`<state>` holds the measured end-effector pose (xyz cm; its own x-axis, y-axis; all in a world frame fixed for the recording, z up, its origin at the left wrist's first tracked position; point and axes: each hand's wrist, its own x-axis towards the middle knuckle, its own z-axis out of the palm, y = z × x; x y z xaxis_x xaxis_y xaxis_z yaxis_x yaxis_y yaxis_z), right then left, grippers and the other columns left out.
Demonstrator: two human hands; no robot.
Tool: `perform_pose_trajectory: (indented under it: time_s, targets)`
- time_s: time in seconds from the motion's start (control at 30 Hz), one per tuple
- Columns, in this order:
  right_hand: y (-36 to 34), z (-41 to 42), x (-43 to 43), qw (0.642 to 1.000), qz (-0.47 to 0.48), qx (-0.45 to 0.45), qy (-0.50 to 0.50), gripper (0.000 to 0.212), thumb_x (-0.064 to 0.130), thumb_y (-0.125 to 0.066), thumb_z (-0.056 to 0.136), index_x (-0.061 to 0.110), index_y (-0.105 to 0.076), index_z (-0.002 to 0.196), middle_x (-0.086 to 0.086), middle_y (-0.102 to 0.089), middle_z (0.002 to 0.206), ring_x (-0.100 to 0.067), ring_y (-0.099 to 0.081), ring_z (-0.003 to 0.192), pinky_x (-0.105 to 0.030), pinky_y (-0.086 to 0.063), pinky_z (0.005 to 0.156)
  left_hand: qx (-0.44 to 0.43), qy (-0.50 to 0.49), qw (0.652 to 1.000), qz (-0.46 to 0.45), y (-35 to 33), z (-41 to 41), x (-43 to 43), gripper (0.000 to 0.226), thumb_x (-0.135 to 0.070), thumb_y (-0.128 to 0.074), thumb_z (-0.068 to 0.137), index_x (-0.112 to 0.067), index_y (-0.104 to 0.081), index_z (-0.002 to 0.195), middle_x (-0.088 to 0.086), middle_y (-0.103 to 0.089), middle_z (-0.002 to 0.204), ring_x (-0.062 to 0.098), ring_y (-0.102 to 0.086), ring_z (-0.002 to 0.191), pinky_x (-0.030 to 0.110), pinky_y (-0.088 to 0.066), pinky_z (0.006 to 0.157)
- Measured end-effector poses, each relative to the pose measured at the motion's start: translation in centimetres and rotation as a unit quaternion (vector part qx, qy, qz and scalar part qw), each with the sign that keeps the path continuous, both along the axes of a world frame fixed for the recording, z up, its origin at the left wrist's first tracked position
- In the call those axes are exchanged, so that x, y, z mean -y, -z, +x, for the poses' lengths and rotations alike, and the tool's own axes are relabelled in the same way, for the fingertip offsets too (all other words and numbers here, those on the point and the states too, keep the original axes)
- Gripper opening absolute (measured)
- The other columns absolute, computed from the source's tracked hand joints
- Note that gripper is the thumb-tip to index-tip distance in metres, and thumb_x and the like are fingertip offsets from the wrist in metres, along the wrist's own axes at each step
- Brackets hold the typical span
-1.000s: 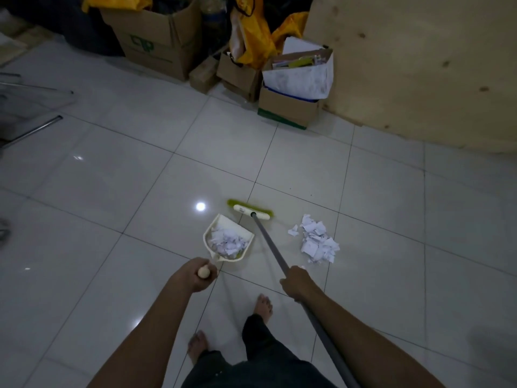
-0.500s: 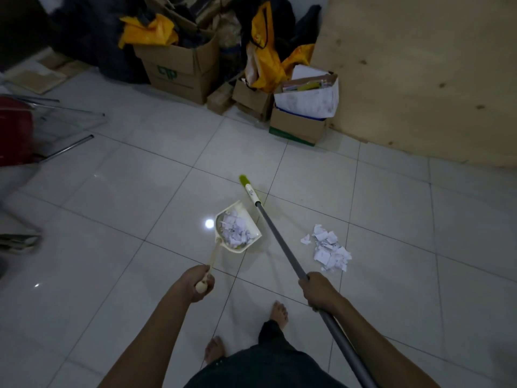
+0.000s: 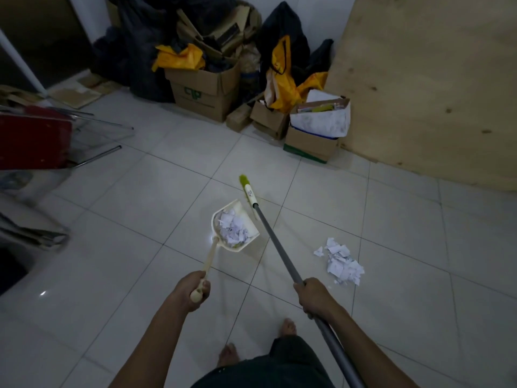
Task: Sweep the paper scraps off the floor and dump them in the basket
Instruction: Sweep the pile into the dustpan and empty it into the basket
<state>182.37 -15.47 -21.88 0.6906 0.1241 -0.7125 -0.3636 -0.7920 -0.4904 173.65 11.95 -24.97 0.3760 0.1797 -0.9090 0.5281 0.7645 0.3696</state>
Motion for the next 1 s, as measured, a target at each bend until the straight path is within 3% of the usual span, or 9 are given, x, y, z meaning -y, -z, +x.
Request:
perform_pose_trajectory:
  time_s: [0.17,0.5,0.67,1.0]
  targets:
    - [-0.6,-0.7,-1.5,1.000,-0.001,-0.009,-0.028,0.026,0.028,-0.042,0.098,0.004,-0.049,0.091,-0.009,-0.054,0.072,-0.017,-0.050,0.049,-0.022,-0.040,0.038,0.017,-0.052,0.998,0.012,-1.2,-2.6,-0.7,0.018,-0.010,-0.037,0.097,-0.007,-0.038,0.079,0.006,-0.034,0.062,0.007,-0.034,0.023,0.008,-0.027,0.026]
    - [-1.4,0.3,-3.1,0.991,-0.020,-0.013,-0.135,0.032,0.030,-0.043,0.098,0.000,-0.053,0.097,-0.009,-0.053,0.068,-0.020,-0.051,0.046,-0.026,-0.042,0.041,0.033,-0.148,0.988,0.040,-3.2,-7.0,-0.7,0.015,-0.008,-0.036,0.097,-0.004,-0.041,0.083,0.005,-0.039,0.047,0.007,-0.033,0.023,0.008,-0.026,0.026]
    - [-3.0,0.6,-4.0,0.982,0.000,-0.013,-0.191,0.033,0.026,-0.044,0.097,-0.004,-0.056,0.101,-0.010,-0.052,0.065,-0.019,-0.049,0.045,-0.024,-0.041,0.039,0.037,-0.206,0.977,0.049,-4.4,-9.5,-0.6,0.014,-0.008,-0.035,0.097,-0.004,-0.041,0.085,0.005,-0.033,0.062,0.006,-0.033,0.023,0.008,-0.027,0.026]
    - [-2.9,-2.6,-6.4,0.962,0.067,-0.007,-0.263,0.024,0.024,-0.044,0.098,0.007,-0.050,0.083,-0.005,-0.047,0.064,-0.012,-0.041,0.044,-0.021,-0.037,0.037,0.044,-0.293,0.952,0.073,-5.6,-16.6,-1.6,0.013,-0.008,-0.036,0.097,-0.005,-0.041,0.085,0.005,-0.034,0.063,0.006,-0.034,0.022,0.008,-0.028,0.027]
